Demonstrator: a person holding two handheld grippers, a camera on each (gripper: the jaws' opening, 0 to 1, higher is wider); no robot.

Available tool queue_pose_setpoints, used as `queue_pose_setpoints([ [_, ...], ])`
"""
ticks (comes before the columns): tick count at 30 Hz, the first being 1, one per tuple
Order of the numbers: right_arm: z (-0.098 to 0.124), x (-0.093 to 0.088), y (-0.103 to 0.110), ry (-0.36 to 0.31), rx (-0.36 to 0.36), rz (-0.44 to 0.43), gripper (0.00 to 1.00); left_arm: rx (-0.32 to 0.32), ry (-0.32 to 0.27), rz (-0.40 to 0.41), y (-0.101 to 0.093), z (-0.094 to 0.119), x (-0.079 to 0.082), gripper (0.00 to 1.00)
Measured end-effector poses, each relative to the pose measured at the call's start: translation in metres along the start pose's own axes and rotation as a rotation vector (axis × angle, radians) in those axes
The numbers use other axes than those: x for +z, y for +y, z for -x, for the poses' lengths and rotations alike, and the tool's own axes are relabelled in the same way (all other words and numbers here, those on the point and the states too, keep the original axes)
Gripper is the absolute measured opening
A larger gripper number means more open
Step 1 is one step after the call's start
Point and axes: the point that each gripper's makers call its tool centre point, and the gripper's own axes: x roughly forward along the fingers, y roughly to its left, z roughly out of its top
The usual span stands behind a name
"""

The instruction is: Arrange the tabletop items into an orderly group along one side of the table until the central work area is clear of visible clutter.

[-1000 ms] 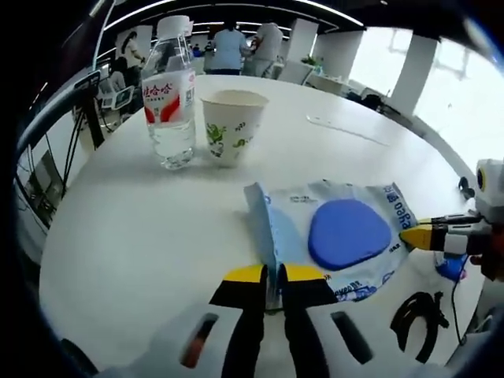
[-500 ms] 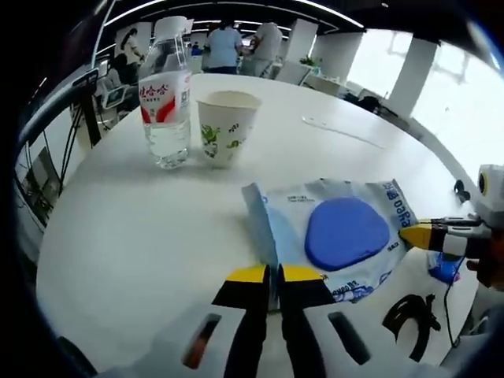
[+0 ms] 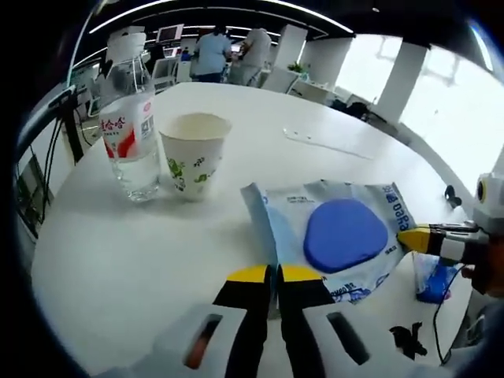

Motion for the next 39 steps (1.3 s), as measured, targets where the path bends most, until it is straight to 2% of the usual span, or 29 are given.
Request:
queue_pose_setpoints([
  [11, -0.008, 0.005, -0.008, 0.000, -0.003, -0.018, 0.00, -0.002, 0.021, -0.015, -0.001, -0.014, 0.007, 0.02],
  [30, -0.017, 0.018, -0.032, -0.015, -0.037, -0.074, 0.00, -0.021, 0.029, -0.038, -0.014, -0.037, 0.030, 0.03],
  [37, -0.022, 0.021, -0.038, -0.016, -0.044, -0.081, 0.00, -0.023, 0.035, 0.017, -0.014, -0.045, 0.034, 0.03],
  [39, -0.024, 0.022, -0.038, -0.018, -0.042, -0.093, 0.00, -0.021, 0.034, 0.012, -0.014, -0.048, 0.036, 0.03],
])
